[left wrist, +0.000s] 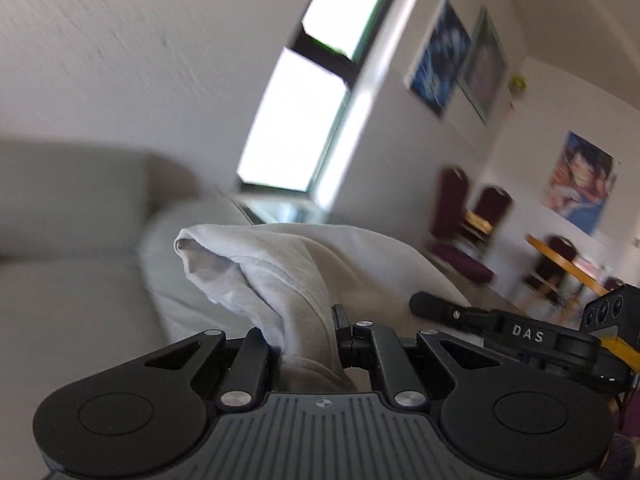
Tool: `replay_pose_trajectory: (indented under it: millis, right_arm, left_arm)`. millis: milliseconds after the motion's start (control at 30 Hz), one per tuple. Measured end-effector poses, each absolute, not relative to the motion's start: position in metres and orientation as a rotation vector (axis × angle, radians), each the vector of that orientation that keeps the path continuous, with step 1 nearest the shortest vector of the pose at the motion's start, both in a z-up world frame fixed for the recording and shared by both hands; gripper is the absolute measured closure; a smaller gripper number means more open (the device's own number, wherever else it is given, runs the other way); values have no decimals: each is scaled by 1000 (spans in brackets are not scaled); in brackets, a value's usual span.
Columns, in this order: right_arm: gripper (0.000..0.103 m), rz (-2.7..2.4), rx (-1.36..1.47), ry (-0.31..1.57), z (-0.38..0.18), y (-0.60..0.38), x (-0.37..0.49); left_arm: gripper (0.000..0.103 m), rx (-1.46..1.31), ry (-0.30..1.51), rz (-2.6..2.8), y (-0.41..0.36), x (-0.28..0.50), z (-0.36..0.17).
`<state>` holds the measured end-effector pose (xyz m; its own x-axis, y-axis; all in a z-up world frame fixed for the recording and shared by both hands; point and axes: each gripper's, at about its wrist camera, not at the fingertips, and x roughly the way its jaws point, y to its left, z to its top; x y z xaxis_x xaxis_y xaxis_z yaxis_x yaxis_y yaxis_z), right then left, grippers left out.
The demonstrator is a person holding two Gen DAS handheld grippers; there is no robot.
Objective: Fold clothes
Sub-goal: 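Lift the folded shirt with both grippers and carry it to the sofa's end seat, then lower the shirt onto the end seat and open both grippers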
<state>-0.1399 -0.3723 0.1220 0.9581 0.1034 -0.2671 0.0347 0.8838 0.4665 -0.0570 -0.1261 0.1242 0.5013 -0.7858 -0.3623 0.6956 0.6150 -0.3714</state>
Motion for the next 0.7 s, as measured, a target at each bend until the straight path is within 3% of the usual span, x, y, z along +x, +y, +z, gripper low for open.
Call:
replay_pose_trajectory:
  millis: [300, 500, 533, 567, 600, 633, 700]
  right_arm:
    - [97, -177, 589, 433, 33, -488, -72]
    - [97, -213, 552, 433, 3, -509, -4]
    - [93, -220, 545, 434, -1, -513, 7]
    - [89, -227, 538, 436, -6, -517, 19]
    - [67, -270, 518, 454, -12, -521, 31]
    - [58, -348, 490, 486, -20, -524, 40]
    - [58, -442, 483, 512, -29, -532, 41]
  left_arm:
    - [95, -150, 821, -996, -255, 69, 19]
    - [94, -115, 754, -970, -280, 119, -7]
    - [87, -110, 740, -939, -283, 127, -10]
    - [74, -104, 726, -905, -287, 134, -13]
    - [65, -73, 720, -851, -291, 142, -20]
    - [59, -43, 753, -775, -294, 152, -30]
    - [61, -16, 832, -627, -293, 167, -45]
